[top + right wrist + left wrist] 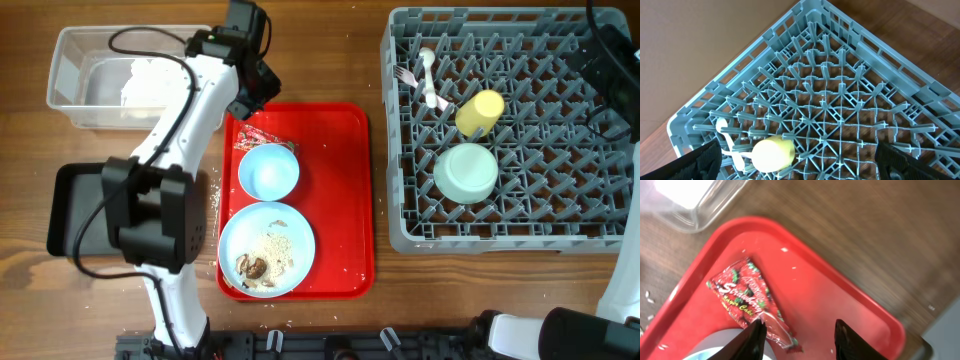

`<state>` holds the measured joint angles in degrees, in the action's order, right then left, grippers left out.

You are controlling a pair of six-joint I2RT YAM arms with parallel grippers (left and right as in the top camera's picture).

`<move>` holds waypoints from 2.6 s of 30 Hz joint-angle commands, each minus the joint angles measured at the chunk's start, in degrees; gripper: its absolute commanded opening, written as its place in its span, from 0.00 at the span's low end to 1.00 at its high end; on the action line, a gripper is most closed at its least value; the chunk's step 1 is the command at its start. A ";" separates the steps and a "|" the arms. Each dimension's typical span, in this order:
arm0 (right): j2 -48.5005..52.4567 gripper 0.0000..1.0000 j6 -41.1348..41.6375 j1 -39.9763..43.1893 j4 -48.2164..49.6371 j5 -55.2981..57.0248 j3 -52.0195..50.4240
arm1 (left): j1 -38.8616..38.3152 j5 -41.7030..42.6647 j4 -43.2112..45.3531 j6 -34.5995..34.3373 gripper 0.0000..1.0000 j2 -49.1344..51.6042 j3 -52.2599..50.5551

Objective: Sort waste into correct bins and load items into the dishwasher rack
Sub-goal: 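Lower the left gripper onto the red candy wrapper and grasp it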

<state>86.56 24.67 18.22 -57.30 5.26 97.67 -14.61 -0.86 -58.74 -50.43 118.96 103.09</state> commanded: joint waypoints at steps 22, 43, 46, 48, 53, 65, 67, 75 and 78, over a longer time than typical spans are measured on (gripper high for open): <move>0.50 1.00 0.83 -0.02 0.07 1.20 -0.02 | 1.70 -1.14 -5.68 -16.85 0.41 6.88 -3.67; 0.50 1.00 0.83 -0.02 0.07 1.20 -0.02 | 1.20 -14.43 1.86 -7.26 0.39 0.09 -6.69; 0.50 1.00 0.83 -0.02 0.07 1.20 -0.02 | 0.76 -14.25 2.01 -2.95 0.39 -0.57 -6.69; 0.50 1.00 0.83 -0.02 0.07 1.20 -0.02 | 0.13 -14.69 3.04 0.46 0.39 -0.57 -6.69; 0.50 1.00 0.83 -0.02 0.07 1.20 -0.02 | -4.17 -14.58 5.16 14.43 0.41 -0.70 -6.71; 0.50 1.00 0.83 -0.02 0.07 1.20 -0.02 | -7.02 -15.91 -2.58 16.37 0.42 -0.66 -6.73; 0.50 1.00 0.83 -0.02 0.07 1.20 -0.02 | -5.84 -16.28 -3.98 14.53 0.34 -0.68 -6.73; 0.50 1.00 0.85 -0.02 0.07 1.20 -0.02 | -3.17 -11.63 -9.01 10.62 0.04 -0.68 -8.22; 0.50 1.00 0.83 -0.02 0.07 1.20 -0.02 | -3.17 -11.67 -9.01 9.01 0.04 -0.68 -9.27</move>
<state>86.56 24.67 18.22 -57.30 5.26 97.67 -17.54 -13.39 -67.55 -37.98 119.66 95.53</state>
